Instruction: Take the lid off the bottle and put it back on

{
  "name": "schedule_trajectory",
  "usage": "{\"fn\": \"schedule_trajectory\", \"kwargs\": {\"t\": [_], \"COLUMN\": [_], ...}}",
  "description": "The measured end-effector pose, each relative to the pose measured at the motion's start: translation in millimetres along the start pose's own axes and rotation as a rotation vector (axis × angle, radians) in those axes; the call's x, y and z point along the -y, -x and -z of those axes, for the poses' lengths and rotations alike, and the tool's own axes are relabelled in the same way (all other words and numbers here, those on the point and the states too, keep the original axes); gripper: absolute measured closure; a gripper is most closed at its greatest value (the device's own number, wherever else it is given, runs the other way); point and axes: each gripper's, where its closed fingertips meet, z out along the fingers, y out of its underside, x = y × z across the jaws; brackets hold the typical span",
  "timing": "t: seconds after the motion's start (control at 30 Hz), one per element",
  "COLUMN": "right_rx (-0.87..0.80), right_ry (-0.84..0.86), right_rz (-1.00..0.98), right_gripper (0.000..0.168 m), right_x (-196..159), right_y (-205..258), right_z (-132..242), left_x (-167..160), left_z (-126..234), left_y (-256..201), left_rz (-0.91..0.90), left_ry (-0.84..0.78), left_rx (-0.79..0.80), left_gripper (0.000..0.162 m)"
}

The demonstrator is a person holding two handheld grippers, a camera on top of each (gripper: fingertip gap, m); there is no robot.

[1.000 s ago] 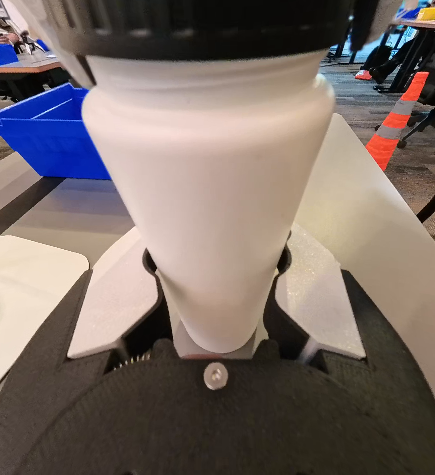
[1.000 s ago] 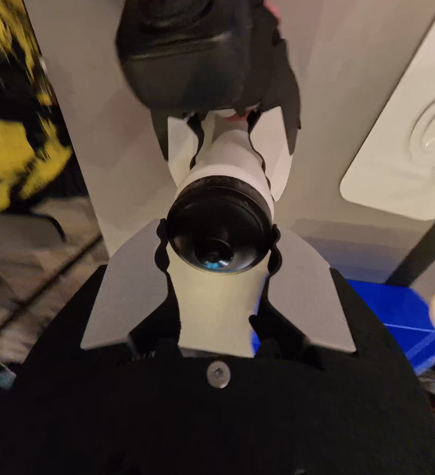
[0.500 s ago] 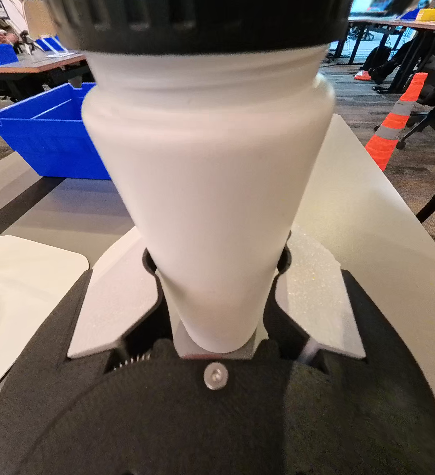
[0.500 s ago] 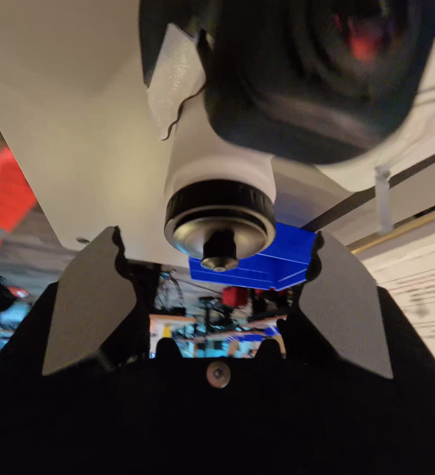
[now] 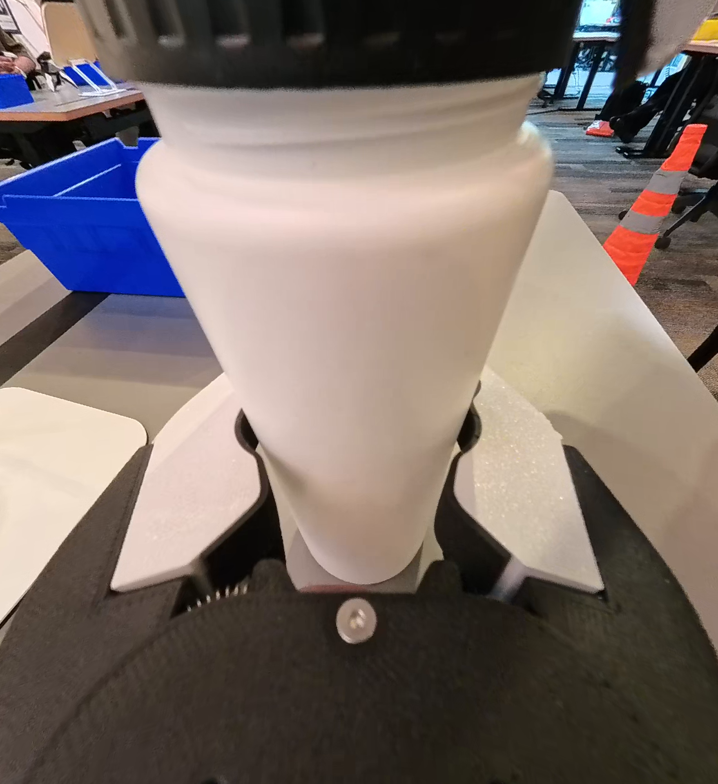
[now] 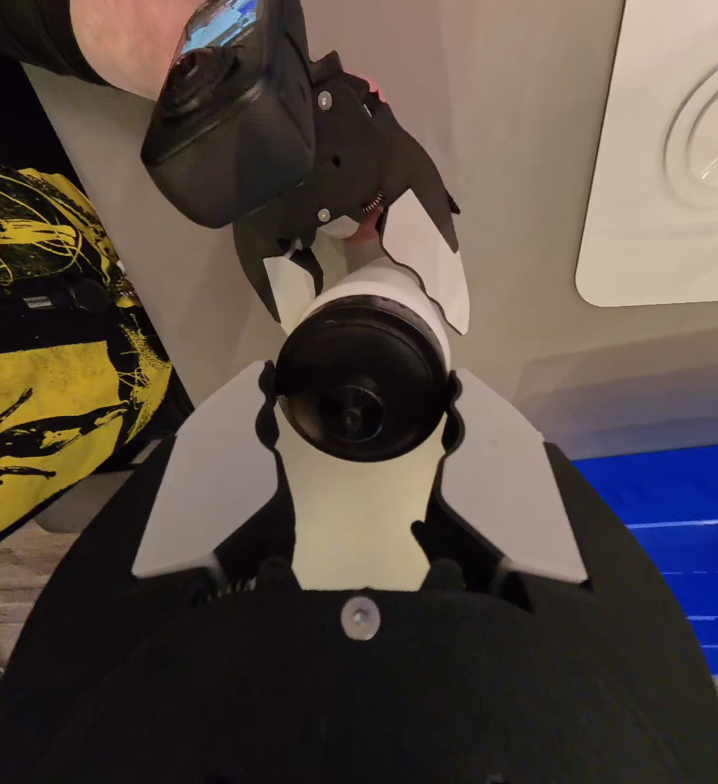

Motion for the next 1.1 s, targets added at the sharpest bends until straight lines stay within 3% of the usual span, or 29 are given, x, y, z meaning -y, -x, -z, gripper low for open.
{"fn": "schedule_trajectory", "kwargs": {"t": [0.17,0.43,0.6,0.7,0.83,1.0,1.1], "right_rx": [-0.017,-0.165,-0.281,-0.304,-0.283,-0.089,0.010], "right_ry": [0.143,0.657,0.788,0.716,0.526,0.130,0.047], "right_rz": [0.219,0.885,1.006,0.920,0.621,0.144,0.023], "right_gripper": [0.092,0.093,0.093,0.092,0.057,0.070,0.086], "right_x": [-4,-9,-8,-7,-9,-1,-5], "right_y": [-1,-13,-17,-16,-15,-4,1], "right_z": [2,9,13,13,17,15,9], "left_x": [0,0,0,0,0,0,0], "left_z": [0,0,0,1,-1,0,-1], "left_y": [0,1,1,1,0,0,0], "left_rz": [-0.001,0.004,0.006,0.009,-0.004,0.001,0.000], "left_ry": [0.000,-0.003,-0.005,-0.008,0.000,-0.005,-0.005], "left_rx": [-0.002,-0.008,-0.010,-0.012,-0.006,-0.007,-0.006], "left_gripper": [0.069,0.069,0.069,0.069,0.069,0.069,0.068]}}
